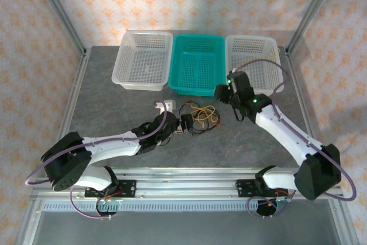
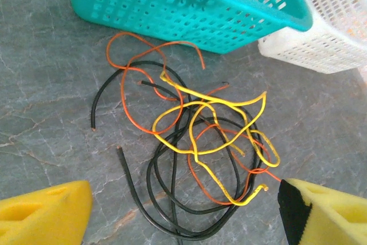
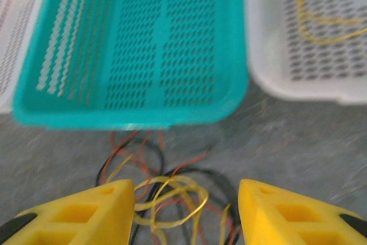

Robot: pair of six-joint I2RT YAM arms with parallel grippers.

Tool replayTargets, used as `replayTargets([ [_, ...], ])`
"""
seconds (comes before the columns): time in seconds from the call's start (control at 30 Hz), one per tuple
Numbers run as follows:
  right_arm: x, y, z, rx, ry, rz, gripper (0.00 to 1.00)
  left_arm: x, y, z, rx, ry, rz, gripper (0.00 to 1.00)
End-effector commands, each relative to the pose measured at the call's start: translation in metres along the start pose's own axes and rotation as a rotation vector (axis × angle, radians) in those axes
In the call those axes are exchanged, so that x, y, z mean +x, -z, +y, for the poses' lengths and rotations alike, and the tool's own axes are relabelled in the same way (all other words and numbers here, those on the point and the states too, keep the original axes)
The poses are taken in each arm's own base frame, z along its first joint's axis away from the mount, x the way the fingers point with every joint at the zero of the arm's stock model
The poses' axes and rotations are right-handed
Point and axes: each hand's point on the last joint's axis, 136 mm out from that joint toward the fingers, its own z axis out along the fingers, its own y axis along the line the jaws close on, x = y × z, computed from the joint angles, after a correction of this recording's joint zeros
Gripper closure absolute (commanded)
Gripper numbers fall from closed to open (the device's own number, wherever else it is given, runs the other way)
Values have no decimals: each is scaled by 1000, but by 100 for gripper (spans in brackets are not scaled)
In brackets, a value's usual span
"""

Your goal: Untangle the cables

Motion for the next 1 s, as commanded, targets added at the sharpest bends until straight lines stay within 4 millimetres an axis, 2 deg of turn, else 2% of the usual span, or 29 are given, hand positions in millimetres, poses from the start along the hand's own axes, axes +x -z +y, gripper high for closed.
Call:
replayTargets([
  [0.0,22,5,7,-6,-47,11,53,7,-5,-4,21,43,32,14],
  [0.13,55,-12,8,-6,63,77,54,12,-13,-3,79,104,62,13],
  [0.23,70,-25,10,-39,188,102,56,10,-18,-5,116,145,65,13],
  [0.37,74,-39,7,-36,306,95,55,6,-22,-6,149,199,59,12],
  [0.53,79,-57,0,-7,378,113,45,1,-22,1,230,327,45,12],
  [0.63,79,-67,-6,25,387,117,42,1,-22,7,226,343,43,12],
  [0.97,77,-99,-17,77,414,106,46,-3,-27,4,217,326,49,14],
])
